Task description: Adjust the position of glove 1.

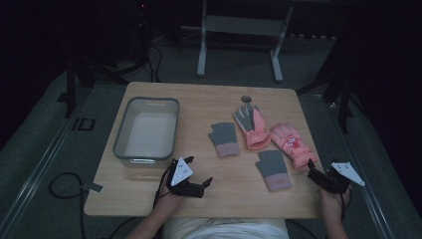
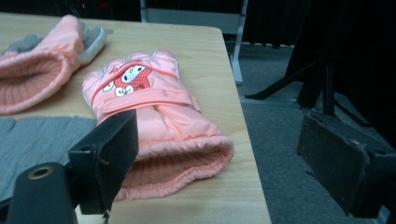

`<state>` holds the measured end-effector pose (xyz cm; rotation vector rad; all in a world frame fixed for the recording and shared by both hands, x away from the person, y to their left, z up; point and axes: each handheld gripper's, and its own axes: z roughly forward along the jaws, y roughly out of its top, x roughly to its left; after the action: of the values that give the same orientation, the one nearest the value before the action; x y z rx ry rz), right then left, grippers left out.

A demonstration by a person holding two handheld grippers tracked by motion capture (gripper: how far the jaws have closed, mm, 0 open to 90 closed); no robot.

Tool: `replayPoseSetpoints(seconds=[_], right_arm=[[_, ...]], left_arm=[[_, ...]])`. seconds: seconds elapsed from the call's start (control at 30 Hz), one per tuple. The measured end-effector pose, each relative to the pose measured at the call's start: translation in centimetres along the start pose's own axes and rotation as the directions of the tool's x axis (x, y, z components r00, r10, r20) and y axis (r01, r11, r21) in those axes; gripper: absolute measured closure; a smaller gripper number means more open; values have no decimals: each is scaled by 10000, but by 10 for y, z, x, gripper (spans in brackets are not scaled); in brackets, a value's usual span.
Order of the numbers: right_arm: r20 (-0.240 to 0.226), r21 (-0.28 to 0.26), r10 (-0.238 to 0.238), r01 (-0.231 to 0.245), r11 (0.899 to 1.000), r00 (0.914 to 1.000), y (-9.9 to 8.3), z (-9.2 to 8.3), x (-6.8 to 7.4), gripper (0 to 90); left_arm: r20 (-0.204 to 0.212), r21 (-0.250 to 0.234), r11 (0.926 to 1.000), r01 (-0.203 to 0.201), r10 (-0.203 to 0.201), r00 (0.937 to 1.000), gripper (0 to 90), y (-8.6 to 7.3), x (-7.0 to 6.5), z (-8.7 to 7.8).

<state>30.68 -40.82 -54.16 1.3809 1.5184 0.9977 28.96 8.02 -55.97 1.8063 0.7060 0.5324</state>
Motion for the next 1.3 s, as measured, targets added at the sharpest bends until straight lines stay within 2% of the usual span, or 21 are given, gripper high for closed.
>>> replayPoseSetpoints(seconds=[0.33, 0.4, 0.57, 0.8, 0.93, 0.97, 1.0, 1.03, 1.1, 1.13, 1.17, 1.2, 1.3], right_arm=[[-309, 149, -59, 63, 9999, 9995, 29, -6, 3, 119], [-229, 42, 23, -22, 10000, 9997, 35, -8, 4, 120], [-239, 64, -141, 142, 9999, 9996, 52, -9, 7, 120], [-313, -29, 75, -76, 10000, 9995, 75, -11, 9, 146], [-633, 5, -360, 361, 9993, 9973, 88, -8, 14, 148], [-680, 99, -585, 593, 9982, 9960, 93, -8, 17, 157], [-680, 99, -585, 593, 9982, 9960, 93, -8, 17, 157], [-1061, 418, -902, 950, 9946, 9903, 99, -4, 21, 168], [-1196, 462, -894, 955, 9944, 9888, 101, -3, 23, 168], [-1514, 408, -791, 862, 9954, 9853, 106, -1, 27, 168], [-1514, 408, -791, 862, 9954, 9853, 106, -1, 27, 168], [-1710, 364, -893, 968, 9946, 9812, 112, 2, 32, 164], [-1706, 138, -1205, 1246, 9921, 9779, 120, 5, 42, 142]], left_arm=[[-24, -40, 10000, 40, -40, 10000, 16, 0, 0, 0], [-35, -38, 10000, 16, -16, 10000, 16, 0, 0, 0], [-14, -56, 10000, 49, -50, 10000, 16, 0, 0, 0], [-52, -48, 10000, 61, -61, 10000, 16, 0, 0, 0], [-50, -49, 10000, 61, -61, 10000, 16, 0, 0, 0], [-47, -51, 10000, 59, -59, 10000, 16, 0, 0, 0], [-47, -51, 10000, 59, -59, 10000, 16, 0, 0, 0], [-44, -52, 10000, 62, -62, 10000, 16, 0, 0, 0], [-41, -53, 10000, 60, -61, 10000, 16, 0, 0, 0], [-35, -55, 10000, 64, -64, 10000, 16, 0, 0, 0], [-35, -55, 10000, 64, -64, 10000, 16, 0, 0, 0], [-32, -53, 10000, 50, -50, 10000, 16, 0, 0, 0], [-26, -56, 10000, 45, -45, 10000, 16, 0, 0, 0]])
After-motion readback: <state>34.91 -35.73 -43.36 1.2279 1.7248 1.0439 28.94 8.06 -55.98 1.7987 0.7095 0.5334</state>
